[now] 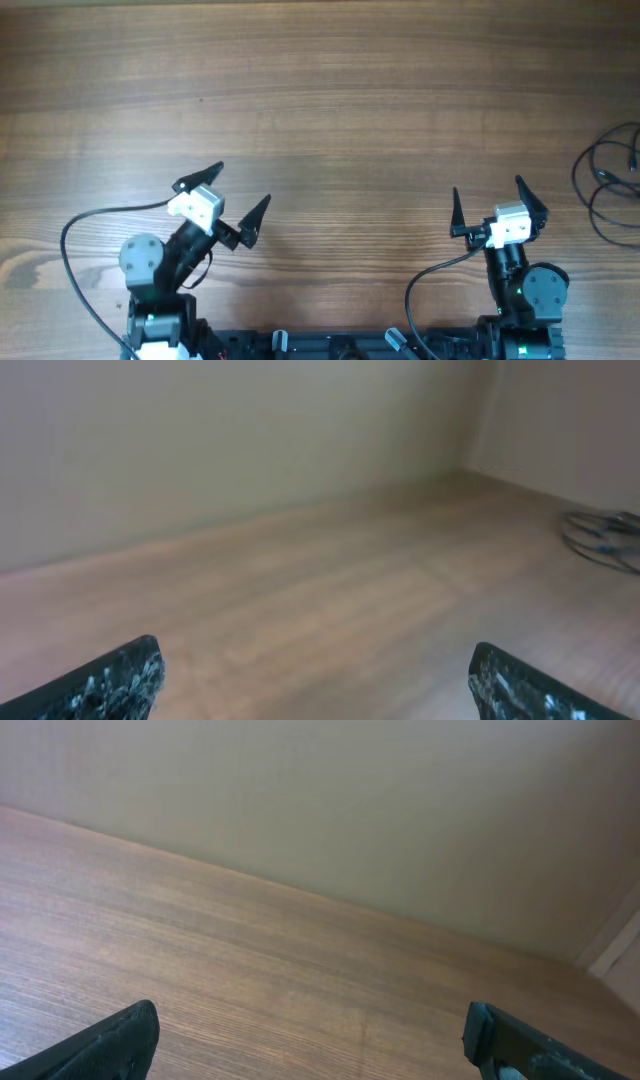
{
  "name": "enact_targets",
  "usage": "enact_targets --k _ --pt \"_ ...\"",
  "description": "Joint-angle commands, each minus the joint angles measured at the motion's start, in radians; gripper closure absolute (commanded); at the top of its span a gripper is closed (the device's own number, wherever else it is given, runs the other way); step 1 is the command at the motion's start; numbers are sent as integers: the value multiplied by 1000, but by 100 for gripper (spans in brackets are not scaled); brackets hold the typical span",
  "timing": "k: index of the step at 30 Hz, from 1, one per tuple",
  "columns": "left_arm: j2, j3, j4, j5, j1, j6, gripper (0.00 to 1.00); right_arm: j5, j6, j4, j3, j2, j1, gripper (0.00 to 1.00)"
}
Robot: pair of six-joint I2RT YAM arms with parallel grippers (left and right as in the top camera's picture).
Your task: Untangle cables
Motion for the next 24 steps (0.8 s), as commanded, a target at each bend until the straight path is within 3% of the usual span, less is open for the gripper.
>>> enact_targets --k 1,3,7,9,14,17,24 --pt "-111 -11 -79 -419 -83 -159 0 17 -9 4 -8 -14 -4 0" --pt "-184 -11 -174 -587 -90 -288 0 17 -9 4 -8 -14 -4 0" --pt "-308 -11 -310 -741 -87 -316 0 17 -9 4 -8 -14 -4 0" --pt "-356 -19 -380 -746 -69 -313 0 17 -9 4 -8 -14 -4 0" --pt "-455 -111 -392 -697 -61 -296 0 17 -8 4 -8 -14 -4 0" --pt "-494 -134 -387 -588 -61 -97 0 17 -9 4 -8 -14 -4 0" --pt "-495 -134 -391 -607 -61 -46 0 17 -9 4 -8 -14 -4 0"
